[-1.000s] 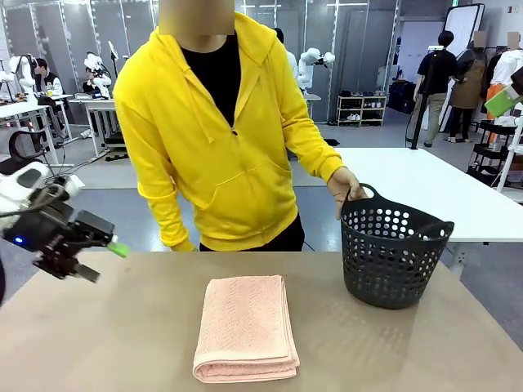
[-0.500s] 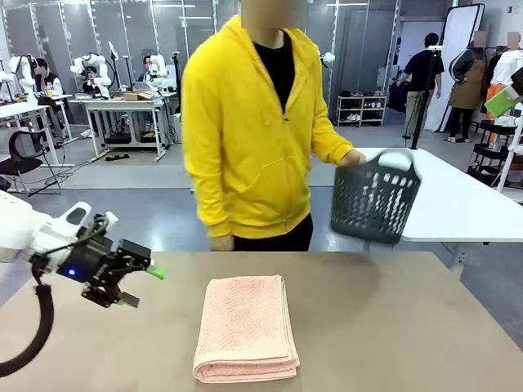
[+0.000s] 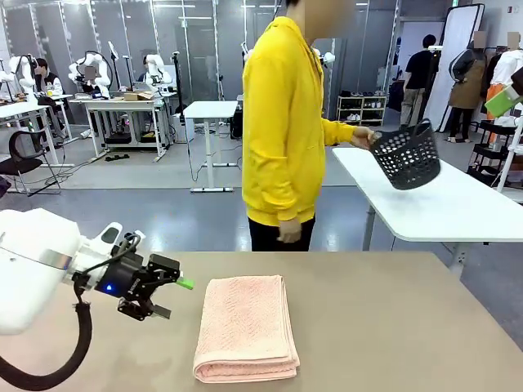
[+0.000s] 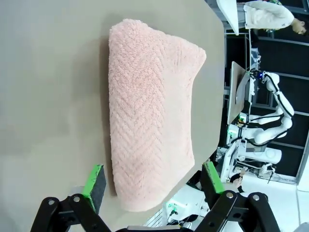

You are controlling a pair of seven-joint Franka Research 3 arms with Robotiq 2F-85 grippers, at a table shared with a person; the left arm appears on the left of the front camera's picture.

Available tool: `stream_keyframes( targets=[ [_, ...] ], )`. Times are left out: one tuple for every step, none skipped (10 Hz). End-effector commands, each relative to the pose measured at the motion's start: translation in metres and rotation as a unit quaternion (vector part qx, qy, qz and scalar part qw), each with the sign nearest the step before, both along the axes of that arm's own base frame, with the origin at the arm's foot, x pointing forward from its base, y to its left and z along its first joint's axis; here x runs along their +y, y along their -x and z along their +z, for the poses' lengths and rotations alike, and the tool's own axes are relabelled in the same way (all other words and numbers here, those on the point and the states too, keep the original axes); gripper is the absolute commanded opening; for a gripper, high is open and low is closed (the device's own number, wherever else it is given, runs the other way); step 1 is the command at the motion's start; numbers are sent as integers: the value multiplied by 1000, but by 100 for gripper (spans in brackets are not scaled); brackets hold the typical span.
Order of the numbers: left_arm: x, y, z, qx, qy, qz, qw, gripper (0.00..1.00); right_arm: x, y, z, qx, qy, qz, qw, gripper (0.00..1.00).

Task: Fold the towel.
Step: Pick up the 100 cm Hotel Towel and place it on the left side of the table.

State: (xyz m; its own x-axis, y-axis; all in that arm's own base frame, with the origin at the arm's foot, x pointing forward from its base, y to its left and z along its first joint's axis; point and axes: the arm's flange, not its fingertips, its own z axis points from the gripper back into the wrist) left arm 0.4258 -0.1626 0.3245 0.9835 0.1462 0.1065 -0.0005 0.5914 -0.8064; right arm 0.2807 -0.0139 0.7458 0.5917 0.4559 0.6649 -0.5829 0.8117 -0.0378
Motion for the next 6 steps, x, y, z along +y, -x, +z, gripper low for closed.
stream_keyframes(
  targets=[
    [-7, -15, -19, -12, 15, 6, 1000, 100, 0, 0, -1, 0, -3, -1, 1000, 100],
    [-10, -16, -27, -11, 24, 5, 1000, 100, 0, 0, -1, 0, -3, -1, 1000, 100],
    [-13, -16, -35, -7, 36, 3, 999, 100, 0, 0, -1, 0, -3, -1, 1000, 100],
    [-16, -18, -40, -8, 44, 2, 999, 100, 0, 0, -1, 0, -3, -1, 1000, 100],
    [-20, -21, -45, -9, 49, 5, 999, 100, 0, 0, -1, 0, -3, -1, 1000, 100],
    [-25, -23, -49, -4, 58, 5, 998, 100, 0, 0, -1, 0, -3, -1, 1000, 100]
  ],
)
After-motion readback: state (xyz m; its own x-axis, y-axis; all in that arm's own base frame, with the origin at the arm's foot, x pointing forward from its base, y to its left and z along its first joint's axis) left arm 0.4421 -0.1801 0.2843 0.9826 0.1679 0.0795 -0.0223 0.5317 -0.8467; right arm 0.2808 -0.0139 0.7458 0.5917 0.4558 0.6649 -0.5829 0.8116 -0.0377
